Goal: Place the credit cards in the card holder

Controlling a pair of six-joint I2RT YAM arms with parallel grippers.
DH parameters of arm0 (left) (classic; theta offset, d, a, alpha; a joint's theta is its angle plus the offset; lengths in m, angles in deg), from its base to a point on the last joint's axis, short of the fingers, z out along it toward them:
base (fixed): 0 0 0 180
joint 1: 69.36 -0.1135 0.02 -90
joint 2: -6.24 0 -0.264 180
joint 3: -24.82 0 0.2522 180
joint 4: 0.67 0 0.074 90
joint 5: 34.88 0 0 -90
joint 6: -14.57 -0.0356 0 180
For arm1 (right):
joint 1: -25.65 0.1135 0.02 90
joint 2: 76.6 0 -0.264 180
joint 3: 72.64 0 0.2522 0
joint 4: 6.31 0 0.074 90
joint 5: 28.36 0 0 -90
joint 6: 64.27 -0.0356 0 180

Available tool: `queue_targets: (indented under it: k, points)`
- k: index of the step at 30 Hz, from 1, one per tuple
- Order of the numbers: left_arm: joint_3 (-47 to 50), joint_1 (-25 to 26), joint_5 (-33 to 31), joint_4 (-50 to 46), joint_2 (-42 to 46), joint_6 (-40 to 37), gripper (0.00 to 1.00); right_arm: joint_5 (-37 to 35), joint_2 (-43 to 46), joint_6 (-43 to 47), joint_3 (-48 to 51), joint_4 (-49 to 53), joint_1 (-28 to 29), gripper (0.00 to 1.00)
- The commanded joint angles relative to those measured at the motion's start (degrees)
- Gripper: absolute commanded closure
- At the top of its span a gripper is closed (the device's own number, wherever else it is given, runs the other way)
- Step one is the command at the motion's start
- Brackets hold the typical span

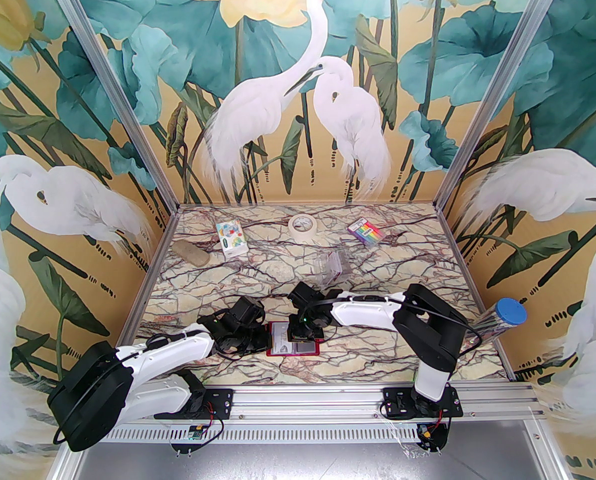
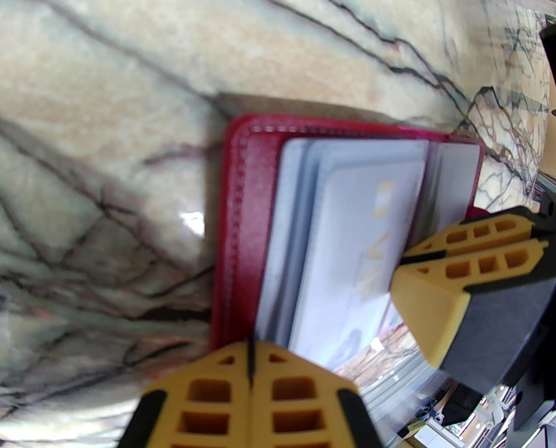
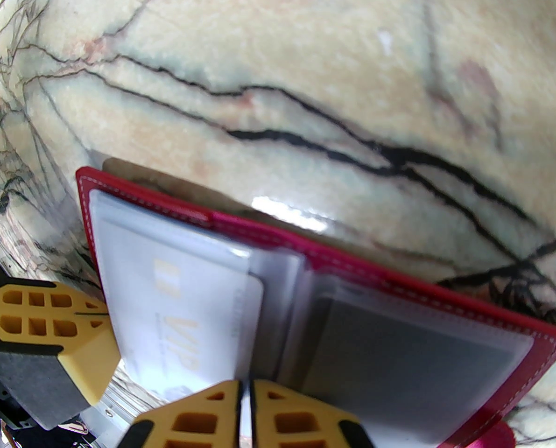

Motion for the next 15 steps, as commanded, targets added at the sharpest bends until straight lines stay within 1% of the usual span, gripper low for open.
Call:
queue_targets:
  k: [1,6,9,12,15]
  points:
    - [1.84,0.29,-2.77,-1.21,-0.33,0.77,1.0,-0.96,-1.71,0.38,1.13,0.1,-0.32,0.9]
    - [0.91,0.33,-4.13,-3.85,2.99,1.03,0.97,-0.87,-2.34,0.11,1.91,-0.4,-0.29,0.9]
    - [0.09,0.26,-5.28,-5.96,6.49,1.13,0.91,-0.9,-2.43,0.03,2.1,-0.64,-0.29,0.9]
    - [-0.97,0.29,-5.88,-7.62,8.39,1.04,0.89,-0.69,-2.33,0.01,2.26,-0.9,-0.29,0.91]
    - [-1.25,0.26,-5.14,-7.13,8.62,1.22,0.89,-0.78,-2.1,-0.11,2.26,-1.01,-0.33,0.91]
